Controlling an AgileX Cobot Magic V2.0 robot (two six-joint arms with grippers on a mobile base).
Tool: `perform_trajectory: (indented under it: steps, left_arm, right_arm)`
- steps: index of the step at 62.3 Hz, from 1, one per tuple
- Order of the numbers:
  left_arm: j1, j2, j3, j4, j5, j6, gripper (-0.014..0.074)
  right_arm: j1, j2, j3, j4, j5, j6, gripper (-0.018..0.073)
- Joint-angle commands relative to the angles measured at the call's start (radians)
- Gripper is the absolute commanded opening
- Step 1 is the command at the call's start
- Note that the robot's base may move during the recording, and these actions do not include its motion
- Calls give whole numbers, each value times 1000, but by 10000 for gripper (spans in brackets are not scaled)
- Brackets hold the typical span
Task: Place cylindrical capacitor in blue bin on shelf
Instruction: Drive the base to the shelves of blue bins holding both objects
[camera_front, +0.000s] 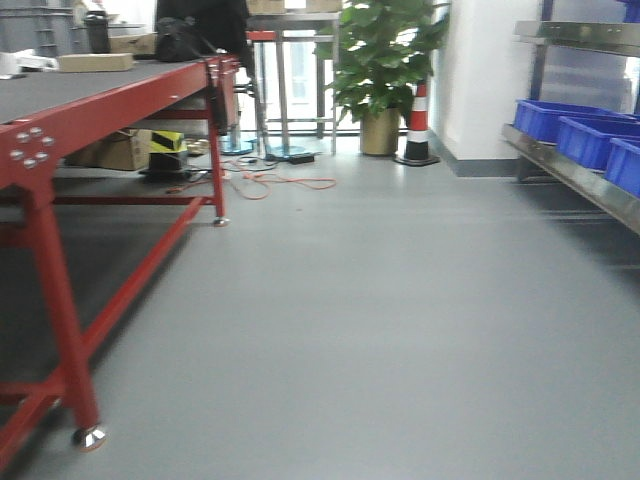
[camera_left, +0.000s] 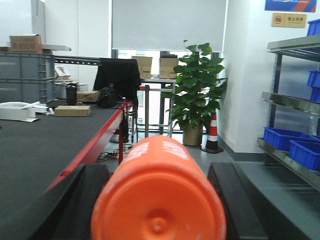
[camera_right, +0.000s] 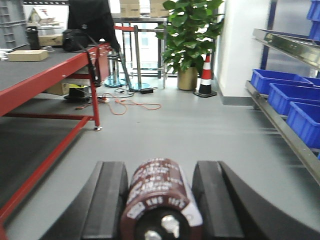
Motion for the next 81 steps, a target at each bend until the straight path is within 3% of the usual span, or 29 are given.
perform_trajectory:
  steps: [1,81]
  left_arm:
    - [2,-2,1,2,-28,0,-111]
    - [2,-2,1,2,-28,0,-111]
  right_arm:
    - [-1,-5,-1,-10,-30,-4,-162]
    - [-1,-5,-1,-10,-30,-4,-162]
